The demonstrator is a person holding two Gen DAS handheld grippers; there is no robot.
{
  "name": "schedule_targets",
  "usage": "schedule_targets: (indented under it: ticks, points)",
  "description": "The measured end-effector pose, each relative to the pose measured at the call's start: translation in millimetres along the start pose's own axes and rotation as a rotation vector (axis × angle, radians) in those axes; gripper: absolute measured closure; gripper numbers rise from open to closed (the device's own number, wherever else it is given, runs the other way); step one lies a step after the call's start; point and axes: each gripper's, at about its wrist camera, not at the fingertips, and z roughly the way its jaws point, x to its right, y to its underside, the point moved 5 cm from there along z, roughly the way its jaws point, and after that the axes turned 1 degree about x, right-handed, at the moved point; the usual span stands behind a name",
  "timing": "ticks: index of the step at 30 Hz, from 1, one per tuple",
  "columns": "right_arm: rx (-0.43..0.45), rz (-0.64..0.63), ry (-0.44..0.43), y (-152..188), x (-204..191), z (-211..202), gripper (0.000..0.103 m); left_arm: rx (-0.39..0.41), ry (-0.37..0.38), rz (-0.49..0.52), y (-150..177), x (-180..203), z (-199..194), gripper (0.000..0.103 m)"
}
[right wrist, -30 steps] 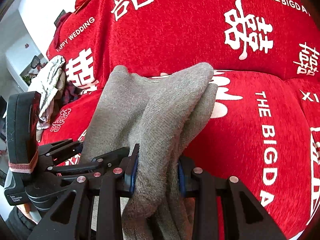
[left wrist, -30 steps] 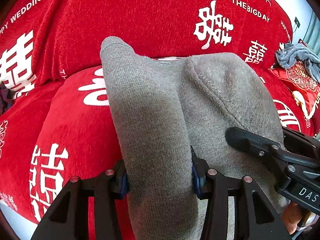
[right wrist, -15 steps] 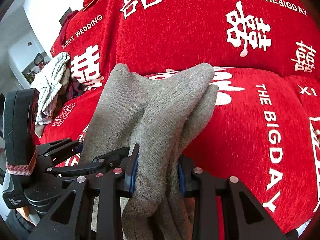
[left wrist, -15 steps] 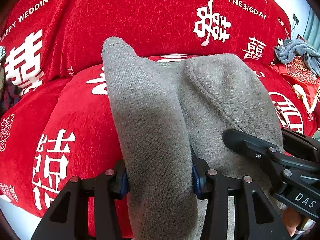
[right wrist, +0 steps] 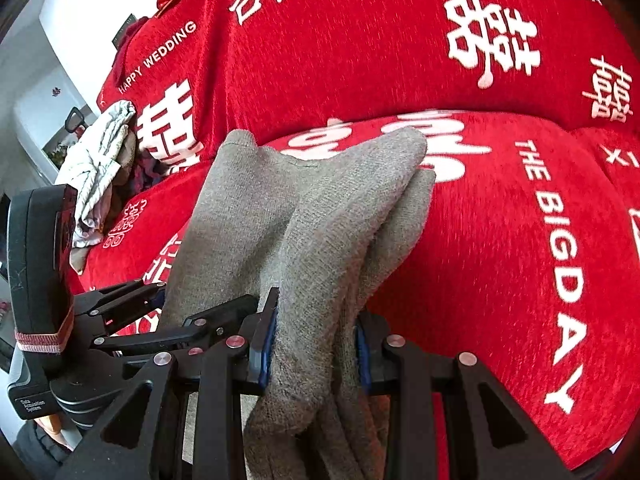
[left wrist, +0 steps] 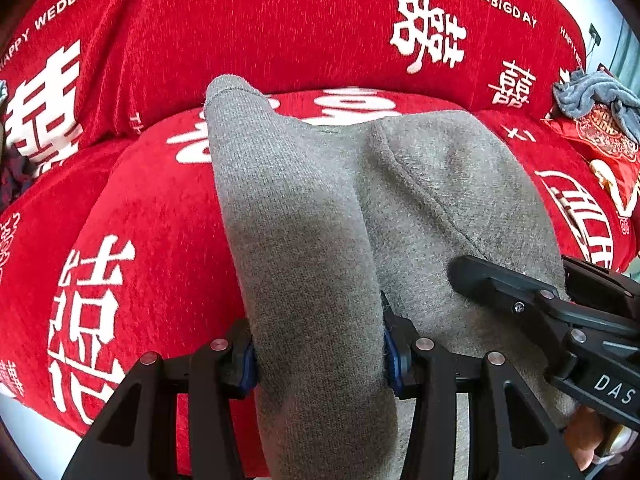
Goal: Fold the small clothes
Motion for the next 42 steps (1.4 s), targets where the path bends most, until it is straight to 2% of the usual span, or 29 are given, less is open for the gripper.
schedule_targets:
  ticks: [8,12,13,16,19,22,25,28,33,34,35,36,39,42]
  points:
    - [-0.023,0.033,-0.007,12.1,15.5,9.7,0.069,0.003,0.038,-0.035,10.8,-9.5,10.1,0.051]
    - [-0.044,0.071,-0.013,18.0,27.8,15.4,0.063,0.011,0.031,-0.052,14.8,-14.5,11.7,0.033]
    - [-0.049,0.081,-0.016,18.9,30.5,15.7,0.058,0.010,0.029,-0.056,15.9,-16.2,10.8,0.028]
    - [-0.052,0.118,-0.022,20.5,40.0,9.2,0.056,0.023,0.040,-0.072,17.7,-22.0,1.0,0.028]
    - [0.004,0.125,-0.005,19.4,45.8,-12.0,0.056,0.077,0.042,-0.073,17.1,-28.5,-17.0,0.028]
    - [0.086,0.087,0.032,14.4,45.3,-35.6,0.056,0.104,0.022,-0.050,13.1,-25.9,-25.4,0.028]
    - [0.113,0.044,0.023,8.0,34.7,-44.1,0.056,0.128,-0.109,0.006,9.2,-20.8,-22.8,0.028]
    - [0.100,-0.040,-0.006,9.4,14.4,-42.2,0.056,0.134,-0.158,0.009,8.7,-23.7,-17.6,0.028]
    - [0.025,-0.162,-0.027,34.9,-7.0,-25.8,0.056,0.118,-0.132,-0.037,19.7,-39.6,-6.3,0.026]
    - [0.015,-0.173,-0.014,39.8,-5.9,-21.2,0.056,0.113,-0.131,-0.043,21.7,-41.6,-2.6,0.021]
    - [0.008,-0.186,-0.004,45.6,-3.5,-16.3,0.056,0.114,-0.145,-0.051,22.7,-44.6,0.9,0.011]
    - [0.011,-0.195,0.003,49.3,-1.3,-14.0,0.056,0.117,-0.143,-0.058,23.1,-46.9,2.4,0.008]
    - [0.030,-0.208,0.005,51.8,-1.1,-18.3,0.056,0.103,-0.085,-0.094,19.9,-52.3,0.2,0.008]
    - [0.063,-0.261,0.011,56.4,-13.1,-37.8,0.056,0.131,-0.089,-0.104,16.1,-59.1,-9.6,0.008]
